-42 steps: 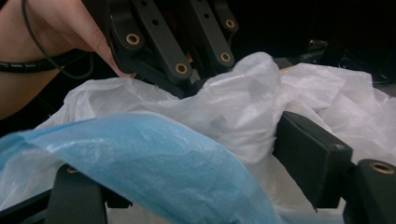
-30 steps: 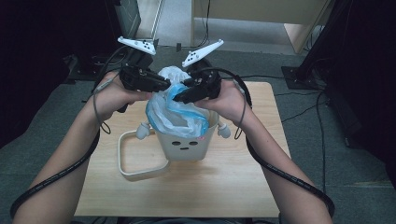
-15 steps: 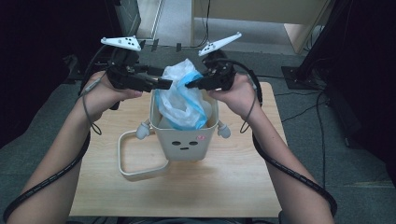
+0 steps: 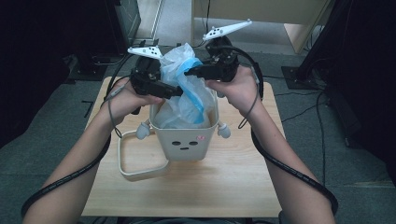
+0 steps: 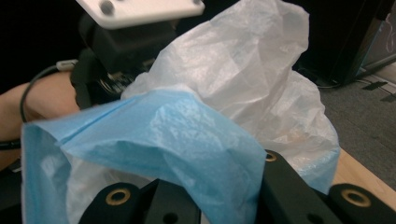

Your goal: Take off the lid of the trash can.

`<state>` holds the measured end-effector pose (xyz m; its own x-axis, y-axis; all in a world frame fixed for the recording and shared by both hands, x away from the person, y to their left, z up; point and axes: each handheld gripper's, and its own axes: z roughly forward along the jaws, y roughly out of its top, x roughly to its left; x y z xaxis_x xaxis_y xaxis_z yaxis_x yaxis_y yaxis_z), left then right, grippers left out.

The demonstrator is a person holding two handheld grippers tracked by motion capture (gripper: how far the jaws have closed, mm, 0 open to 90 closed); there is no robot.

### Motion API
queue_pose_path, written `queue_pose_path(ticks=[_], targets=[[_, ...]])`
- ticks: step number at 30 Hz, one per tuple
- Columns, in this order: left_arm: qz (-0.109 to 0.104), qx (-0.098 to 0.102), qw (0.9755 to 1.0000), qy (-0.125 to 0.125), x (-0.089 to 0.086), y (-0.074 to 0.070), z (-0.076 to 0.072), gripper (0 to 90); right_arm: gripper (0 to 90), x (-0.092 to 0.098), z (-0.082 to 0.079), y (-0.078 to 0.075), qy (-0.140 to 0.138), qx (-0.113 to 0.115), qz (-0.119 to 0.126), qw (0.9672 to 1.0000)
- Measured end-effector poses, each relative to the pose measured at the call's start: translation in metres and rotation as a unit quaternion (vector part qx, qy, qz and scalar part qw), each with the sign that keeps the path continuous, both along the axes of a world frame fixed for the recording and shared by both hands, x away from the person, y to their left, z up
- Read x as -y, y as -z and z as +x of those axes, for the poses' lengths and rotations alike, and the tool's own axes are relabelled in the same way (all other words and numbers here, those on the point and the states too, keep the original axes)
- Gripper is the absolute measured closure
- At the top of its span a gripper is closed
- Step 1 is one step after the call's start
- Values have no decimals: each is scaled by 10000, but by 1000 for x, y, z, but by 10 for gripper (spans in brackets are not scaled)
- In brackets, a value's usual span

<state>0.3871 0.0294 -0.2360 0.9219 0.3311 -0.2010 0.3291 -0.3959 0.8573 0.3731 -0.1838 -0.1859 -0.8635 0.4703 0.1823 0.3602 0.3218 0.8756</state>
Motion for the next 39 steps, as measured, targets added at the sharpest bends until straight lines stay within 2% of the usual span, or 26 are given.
queue_pose_path(ticks=[2, 4, 6, 7, 9, 12, 16, 19, 22, 24, 26, 28, 30, 32, 36, 39], targets=[[-4, -148, 9998, 98, 4, 1, -1, 584, 872, -2, 0, -2, -16, 15, 11, 10000], [31, -366, 9991, 214, 6, 3, -1, 717, 873, -4, 1, -2, -14, 22, 3, 10000], [139, -451, 9983, 336, 6, 2, -2, 836, 873, -3, 3, -1, 3, 38, -22, 10000], [183, -420, 9981, 409, 5, 0, -2, 879, 873, -2, 4, -1, 30, 75, -46, 10000], [136, -335, 9978, 551, 2, -2, -4, 892, 873, 3, 8, 2, 85, 105, -74, 9999], [-78, -476, 9969, 615, -6, -6, -3, 896, 873, 10, 13, 8, 114, 200, -205, 9995], [-397, -635, 9960, 487, -17, -13, 4, 896, 877, 12, 17, 24, 9, 136, -309, 9994], [-324, -704, 9962, 394, -18, -12, 11, 897, 884, 8, 17, 34, -36, 82, -291, 9995], [-230, -765, 9961, 370, -16, -8, 15, 897, 879, 5, 17, 42, 32, -10, -316, 9995], [-238, -869, 9954, 333, -16, -5, 17, 897, 806, 8, 18, 44, 106, -82, -312, 9994], [-226, -887, 9955, 236, -17, -5, 19, 896, 700, 14, 20, 45, 213, -68, -260, 9994], [-204, -853, 9961, 113, -19, -5, 21, 896, 610, 23, 21, 45, 245, -178, -113, 9995], [-141, -811, 9966, -70, -21, -6, 23, 896, 569, 31, 21, 44, 101, -288, 87, 9995], [-166, -864, 9960, -140, -23, -6, 27, 896, 523, 34, 21, 45, -127, -433, 235, 9987], [-286, -890, 9956, -110, -20, -10, 27, 896, 415, 25, 16, 47, -425, -349, 132, 9984], [-254, -851, 9961, -10, -14, -13, 24, 896, 391, 12, 15, 49, -488, -345, 11, 9982]])
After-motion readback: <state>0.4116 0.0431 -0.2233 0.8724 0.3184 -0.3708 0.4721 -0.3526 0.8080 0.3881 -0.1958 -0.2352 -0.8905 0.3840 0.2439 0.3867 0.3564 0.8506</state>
